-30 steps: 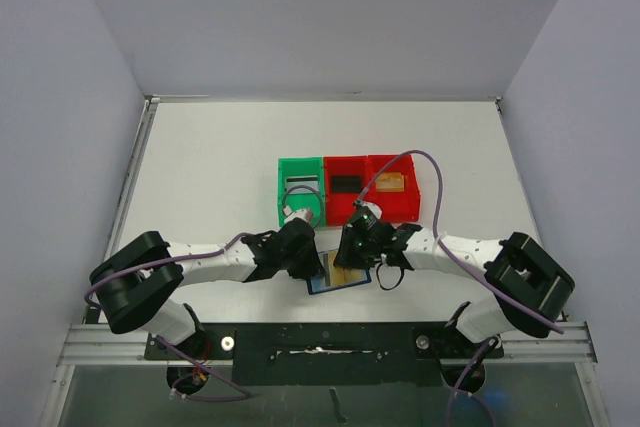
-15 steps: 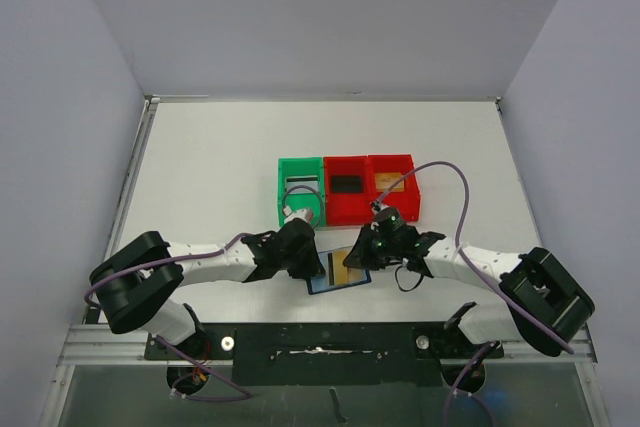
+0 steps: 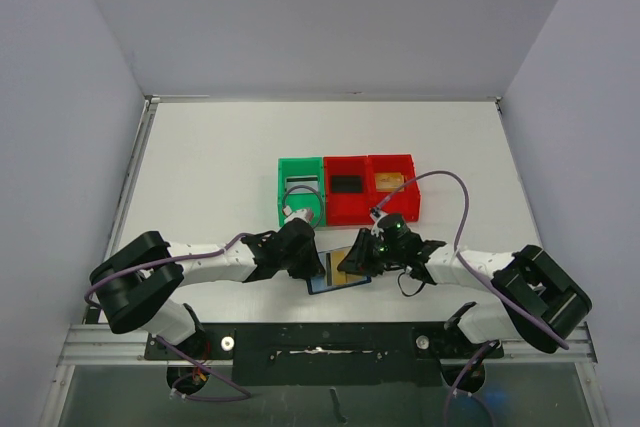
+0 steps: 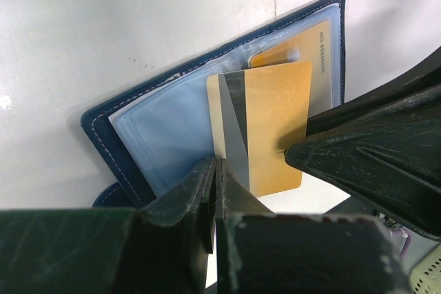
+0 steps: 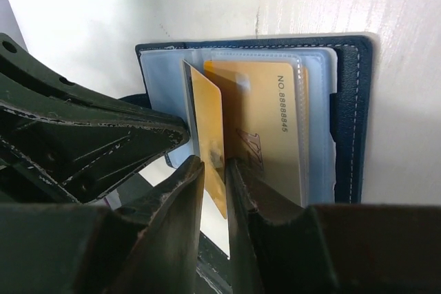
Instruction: Take the credit cards out of the card holder
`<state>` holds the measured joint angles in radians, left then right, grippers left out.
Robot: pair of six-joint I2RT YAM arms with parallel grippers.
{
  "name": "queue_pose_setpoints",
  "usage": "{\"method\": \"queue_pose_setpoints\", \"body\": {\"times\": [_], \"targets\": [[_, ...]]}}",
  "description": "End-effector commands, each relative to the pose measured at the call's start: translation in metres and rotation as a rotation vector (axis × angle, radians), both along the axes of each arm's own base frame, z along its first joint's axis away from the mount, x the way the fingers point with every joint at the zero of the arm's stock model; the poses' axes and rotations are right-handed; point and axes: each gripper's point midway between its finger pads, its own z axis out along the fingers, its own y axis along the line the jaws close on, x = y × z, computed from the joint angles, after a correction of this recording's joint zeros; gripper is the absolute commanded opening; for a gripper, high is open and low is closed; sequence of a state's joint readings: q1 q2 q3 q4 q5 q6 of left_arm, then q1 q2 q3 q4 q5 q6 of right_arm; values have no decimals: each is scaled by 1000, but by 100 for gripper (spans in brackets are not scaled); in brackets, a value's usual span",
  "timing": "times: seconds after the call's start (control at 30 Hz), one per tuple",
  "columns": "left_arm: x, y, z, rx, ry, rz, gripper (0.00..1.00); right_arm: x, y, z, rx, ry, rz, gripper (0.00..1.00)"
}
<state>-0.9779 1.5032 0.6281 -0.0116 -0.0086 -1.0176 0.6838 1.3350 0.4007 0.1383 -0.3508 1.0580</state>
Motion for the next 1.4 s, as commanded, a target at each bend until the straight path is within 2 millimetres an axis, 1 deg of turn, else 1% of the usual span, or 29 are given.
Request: {"method": "queue_pose_setpoints", "body": {"times": [0.0,0.1,0.17,0.37,0.5,0.53,0.73,0.9,0.93,1.0,1.03,1.07,1.17,1.23,1.27,1.3,1.37], "targets": [[-10,19,-23,92,39,-1,1,7,14,20,107,-67,15,22],[-10,19,-22,91,39,1,1,5,16,23,154,-82,16,21],[-10,19,-21,88,37,-1,1,3,15,22,170,-89,7,22],[-9,21,-21,99,38,5,0,7,15,29,224,-161,-8,22],[-10,20,-20,91,36,2,0,6,19,30,231,-191,34,14],[-10,20,-20,90,34,0,0,6,18,28,225,-191,27,14],[-10,21,-21,100,38,4,0,9,12,22,184,-194,-9,19],[-10,22,-21,111,40,2,0,9,12,20,179,-192,-11,19],[-10,22,-21,113,39,0,0,9,12,19,180,-192,-11,17],[-10,23,-21,115,37,-3,0,9,14,20,189,-197,-2,4],[-11,23,-21,116,36,-9,0,9,15,21,195,-200,5,1],[-10,23,-20,118,31,-15,0,9,17,22,205,-205,17,1],[-12,25,-20,117,28,-24,0,10,20,25,225,-218,27,5],[-12,26,-19,118,26,-30,0,10,18,22,211,-214,21,12],[-12,25,-18,117,24,-31,0,10,17,20,200,-213,19,14],[-12,25,-17,116,23,-30,0,10,16,18,188,-210,18,15],[-11,25,-17,115,20,-29,0,11,16,17,179,-212,22,12]]}}
